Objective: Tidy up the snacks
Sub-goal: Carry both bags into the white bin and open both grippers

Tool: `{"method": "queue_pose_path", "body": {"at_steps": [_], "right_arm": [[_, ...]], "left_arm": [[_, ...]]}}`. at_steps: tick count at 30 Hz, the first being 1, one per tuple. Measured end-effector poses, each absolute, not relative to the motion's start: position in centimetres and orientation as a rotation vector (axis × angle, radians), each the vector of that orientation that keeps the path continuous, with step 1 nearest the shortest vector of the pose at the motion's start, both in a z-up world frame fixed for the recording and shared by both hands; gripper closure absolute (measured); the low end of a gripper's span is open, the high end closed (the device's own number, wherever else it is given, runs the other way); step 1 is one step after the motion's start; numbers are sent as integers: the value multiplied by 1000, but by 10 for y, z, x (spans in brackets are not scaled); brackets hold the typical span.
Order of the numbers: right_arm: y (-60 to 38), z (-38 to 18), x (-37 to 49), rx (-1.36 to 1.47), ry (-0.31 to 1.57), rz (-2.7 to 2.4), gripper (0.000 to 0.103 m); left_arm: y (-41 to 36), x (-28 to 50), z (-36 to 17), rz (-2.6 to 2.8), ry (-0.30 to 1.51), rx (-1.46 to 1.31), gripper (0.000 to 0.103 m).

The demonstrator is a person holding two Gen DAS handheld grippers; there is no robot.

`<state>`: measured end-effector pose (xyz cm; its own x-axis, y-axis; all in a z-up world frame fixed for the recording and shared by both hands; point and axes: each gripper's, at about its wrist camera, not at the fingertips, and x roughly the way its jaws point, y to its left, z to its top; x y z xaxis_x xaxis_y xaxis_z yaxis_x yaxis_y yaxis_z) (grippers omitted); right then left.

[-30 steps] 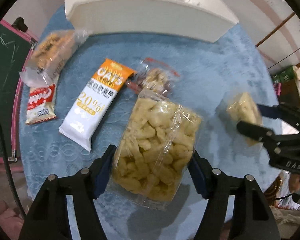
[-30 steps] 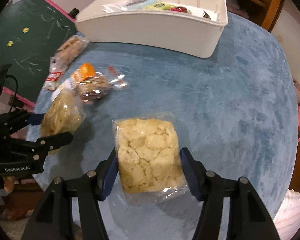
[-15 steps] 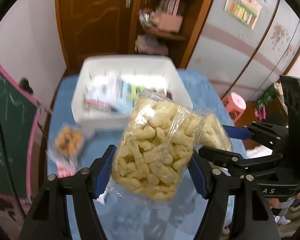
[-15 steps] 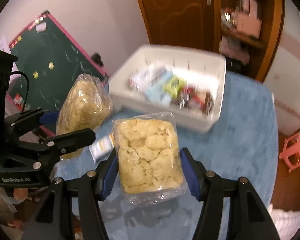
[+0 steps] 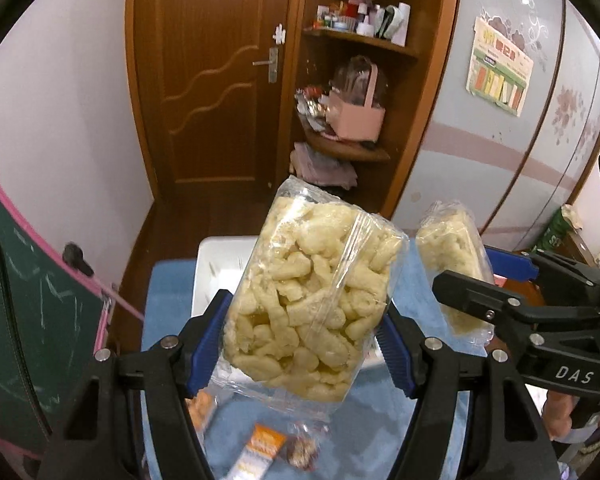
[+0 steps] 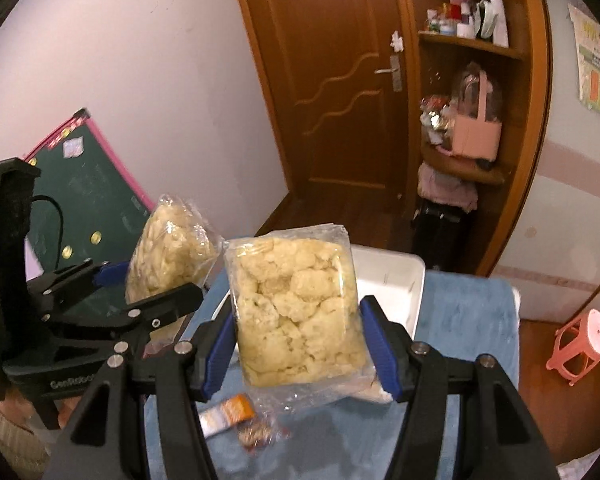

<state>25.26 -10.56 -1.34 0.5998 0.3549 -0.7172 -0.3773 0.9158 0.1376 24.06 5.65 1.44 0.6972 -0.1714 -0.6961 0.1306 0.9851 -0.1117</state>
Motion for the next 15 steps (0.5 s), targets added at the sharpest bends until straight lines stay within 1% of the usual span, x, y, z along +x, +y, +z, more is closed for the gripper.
{"method": "queue_pose_path", "body": {"at_steps": [4,10,12,13,14,15], "right_arm": [[-105,-18,283,4,833,385,42],[-105,-45,335,30,894,320,42],[-105,-56,353,27,925,300,42],[-105,-60,359,28,936,290,42],[-105,-66,367,32,951,282,42],[-105,-72,373,34,972,280,42]], "left_arm": [[58,274,17,-147,774,-33,35],[65,328,-4,-148,819,-63,35],[68,346,-13,-140,835,-78,33],[70,355,-18,-141,845,-90,29],[71,363,-22,-140,855,-104,20],[72,367,-27,-135,860,-115,6]]}}
